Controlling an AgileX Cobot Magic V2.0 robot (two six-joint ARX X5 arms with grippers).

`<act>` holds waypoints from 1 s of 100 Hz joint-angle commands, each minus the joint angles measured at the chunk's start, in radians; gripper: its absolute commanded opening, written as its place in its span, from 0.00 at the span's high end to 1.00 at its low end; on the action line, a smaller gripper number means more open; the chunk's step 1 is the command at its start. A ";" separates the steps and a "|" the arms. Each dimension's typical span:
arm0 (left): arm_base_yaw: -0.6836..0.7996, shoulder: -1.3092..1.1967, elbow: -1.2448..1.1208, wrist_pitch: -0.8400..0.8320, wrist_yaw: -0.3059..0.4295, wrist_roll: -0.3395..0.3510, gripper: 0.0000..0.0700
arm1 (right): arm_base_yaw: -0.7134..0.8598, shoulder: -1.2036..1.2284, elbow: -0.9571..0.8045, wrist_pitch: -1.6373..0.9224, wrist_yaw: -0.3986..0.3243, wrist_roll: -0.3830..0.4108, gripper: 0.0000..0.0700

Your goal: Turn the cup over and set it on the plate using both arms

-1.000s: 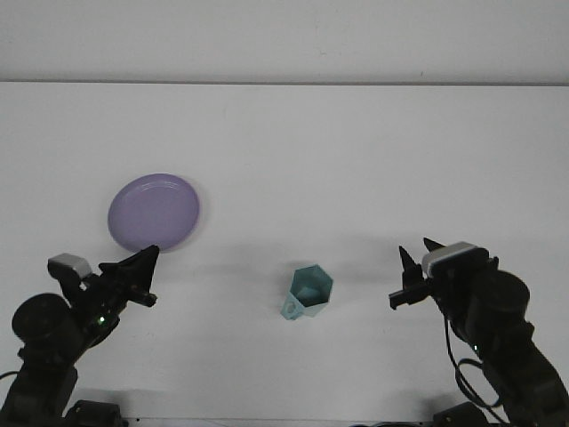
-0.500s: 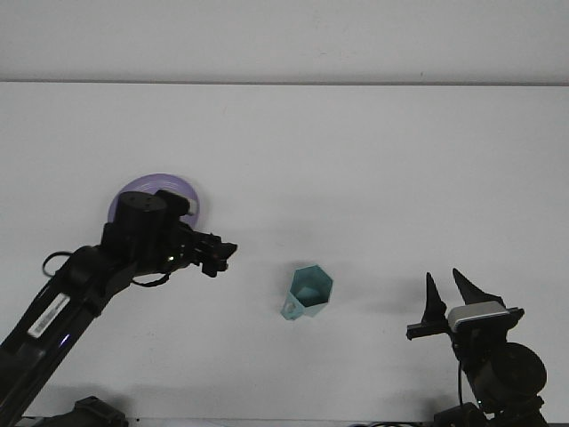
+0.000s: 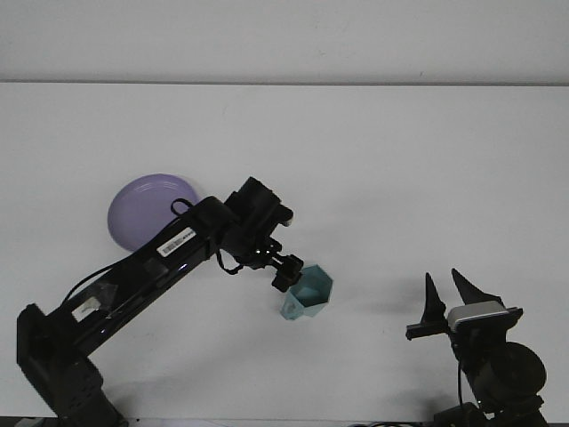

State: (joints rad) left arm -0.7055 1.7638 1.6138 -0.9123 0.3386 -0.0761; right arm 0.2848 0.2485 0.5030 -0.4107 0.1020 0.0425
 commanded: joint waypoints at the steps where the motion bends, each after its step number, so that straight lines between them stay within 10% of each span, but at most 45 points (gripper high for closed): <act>1: -0.019 0.044 0.034 -0.002 -0.011 0.013 0.32 | 0.001 0.002 0.008 0.013 0.003 0.014 0.56; 52: -0.084 0.212 0.063 0.038 -0.055 0.015 0.35 | 0.001 0.002 0.008 0.014 0.003 0.014 0.56; 75: -0.108 0.216 0.063 0.054 -0.055 0.064 1.00 | 0.001 0.002 0.008 0.013 0.003 0.014 0.56; 100: -0.115 0.215 0.064 0.057 -0.055 0.060 0.98 | 0.001 0.002 0.008 0.013 0.003 0.014 0.56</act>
State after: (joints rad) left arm -0.8101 1.9522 1.6539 -0.8524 0.2855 -0.0303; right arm 0.2848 0.2485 0.5030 -0.4088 0.1020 0.0425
